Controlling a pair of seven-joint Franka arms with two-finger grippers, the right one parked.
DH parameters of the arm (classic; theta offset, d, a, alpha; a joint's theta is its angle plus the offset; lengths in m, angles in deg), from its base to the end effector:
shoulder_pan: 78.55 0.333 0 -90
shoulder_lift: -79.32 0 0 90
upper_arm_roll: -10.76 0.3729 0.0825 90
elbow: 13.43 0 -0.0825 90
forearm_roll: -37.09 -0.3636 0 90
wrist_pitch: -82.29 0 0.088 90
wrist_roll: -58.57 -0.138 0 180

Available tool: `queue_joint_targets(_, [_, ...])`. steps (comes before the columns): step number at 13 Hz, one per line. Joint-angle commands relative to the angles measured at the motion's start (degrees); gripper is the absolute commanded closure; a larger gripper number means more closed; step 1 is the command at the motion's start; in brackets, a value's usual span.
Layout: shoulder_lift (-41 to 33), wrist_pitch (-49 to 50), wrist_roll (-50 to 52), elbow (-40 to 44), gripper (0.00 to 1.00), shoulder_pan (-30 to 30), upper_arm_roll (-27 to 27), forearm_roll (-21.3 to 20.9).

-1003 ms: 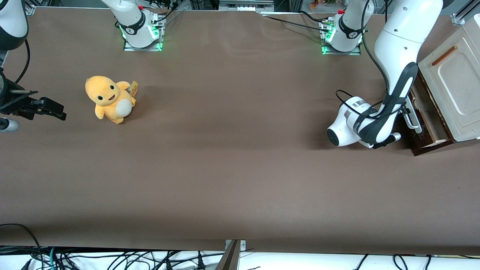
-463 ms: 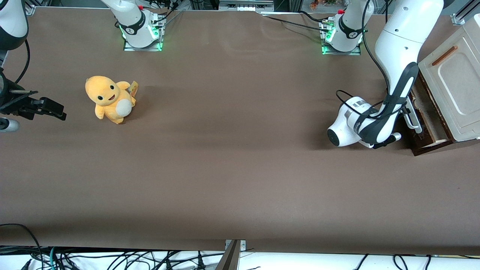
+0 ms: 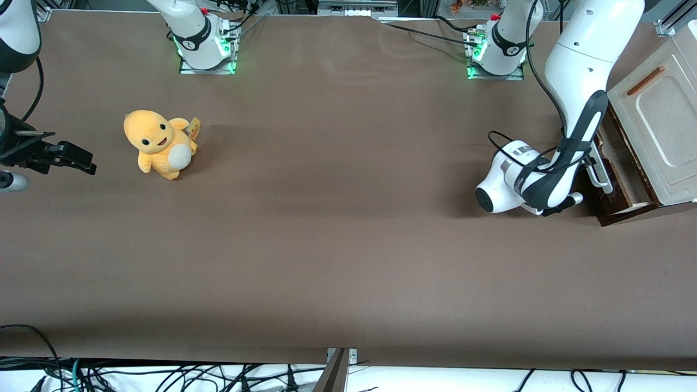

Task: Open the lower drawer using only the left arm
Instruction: 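Keep pulling the drawer out of the cabinet with the left gripper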

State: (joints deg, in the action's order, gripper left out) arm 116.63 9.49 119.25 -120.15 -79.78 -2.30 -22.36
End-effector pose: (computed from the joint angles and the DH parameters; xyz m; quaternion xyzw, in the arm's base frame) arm 0.5476 0.0138 0.2404 -0.7511 -0.1360 0.1462 0.6293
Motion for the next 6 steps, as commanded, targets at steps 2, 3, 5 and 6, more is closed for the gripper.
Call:
queue_joint_targets(2, [-2.95,5.83,-2.14,1.16,0.94,-0.52,-1.28,0.83])
queue_joint_targets(3, [-2.95,5.83,-2.14,1.16,0.94,-0.52,-1.36,0.83])
queue_joint_targets(5, [-2.95,5.92,-2.06,1.16,0.93,-0.70,-1.36,0.83])
queue_joint_targets(6, [-2.95,5.92,-2.14,1.16,0.94,-0.70,-1.36,0.83])
